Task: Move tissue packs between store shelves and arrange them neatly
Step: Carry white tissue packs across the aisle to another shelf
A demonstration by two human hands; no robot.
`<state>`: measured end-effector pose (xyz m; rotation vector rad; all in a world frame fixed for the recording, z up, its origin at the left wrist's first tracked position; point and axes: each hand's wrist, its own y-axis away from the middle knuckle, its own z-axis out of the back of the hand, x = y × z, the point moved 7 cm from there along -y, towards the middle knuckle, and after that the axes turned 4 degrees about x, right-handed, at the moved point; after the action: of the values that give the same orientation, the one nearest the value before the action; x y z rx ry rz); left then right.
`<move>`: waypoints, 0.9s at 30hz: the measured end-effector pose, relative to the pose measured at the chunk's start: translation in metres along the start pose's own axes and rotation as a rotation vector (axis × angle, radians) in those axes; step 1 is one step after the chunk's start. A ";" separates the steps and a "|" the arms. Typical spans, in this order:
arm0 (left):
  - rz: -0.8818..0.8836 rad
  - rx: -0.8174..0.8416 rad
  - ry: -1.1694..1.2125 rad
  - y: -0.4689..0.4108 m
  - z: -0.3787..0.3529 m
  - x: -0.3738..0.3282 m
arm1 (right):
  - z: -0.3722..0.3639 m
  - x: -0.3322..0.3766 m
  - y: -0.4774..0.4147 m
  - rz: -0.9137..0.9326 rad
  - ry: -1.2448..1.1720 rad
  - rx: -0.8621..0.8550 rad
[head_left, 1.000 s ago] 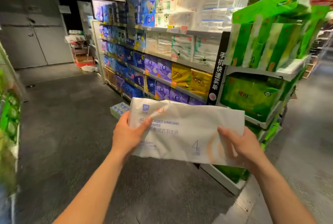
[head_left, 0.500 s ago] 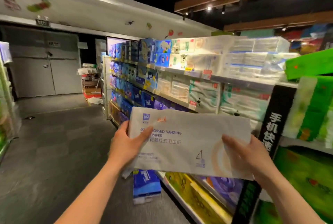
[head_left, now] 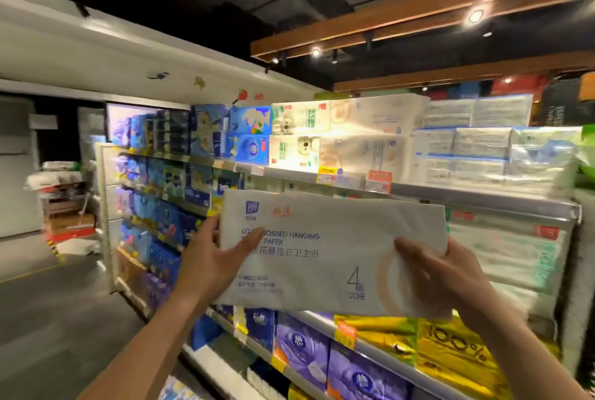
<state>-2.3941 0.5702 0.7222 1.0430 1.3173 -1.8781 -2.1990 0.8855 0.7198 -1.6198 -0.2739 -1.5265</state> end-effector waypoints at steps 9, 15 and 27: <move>-0.129 0.127 0.085 -0.191 -0.043 0.040 | -0.028 -0.003 -0.124 0.046 0.119 -0.156; -0.232 0.153 0.179 -0.299 -0.096 0.050 | -0.017 0.005 -0.219 0.136 0.273 -0.270; -0.460 0.190 0.196 -0.523 -0.178 0.003 | -0.001 0.065 -0.419 0.268 0.446 -0.392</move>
<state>-2.7822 0.9047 0.9284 1.1109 1.6238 -2.3232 -2.4679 1.1104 0.9579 -1.4734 0.4942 -1.7465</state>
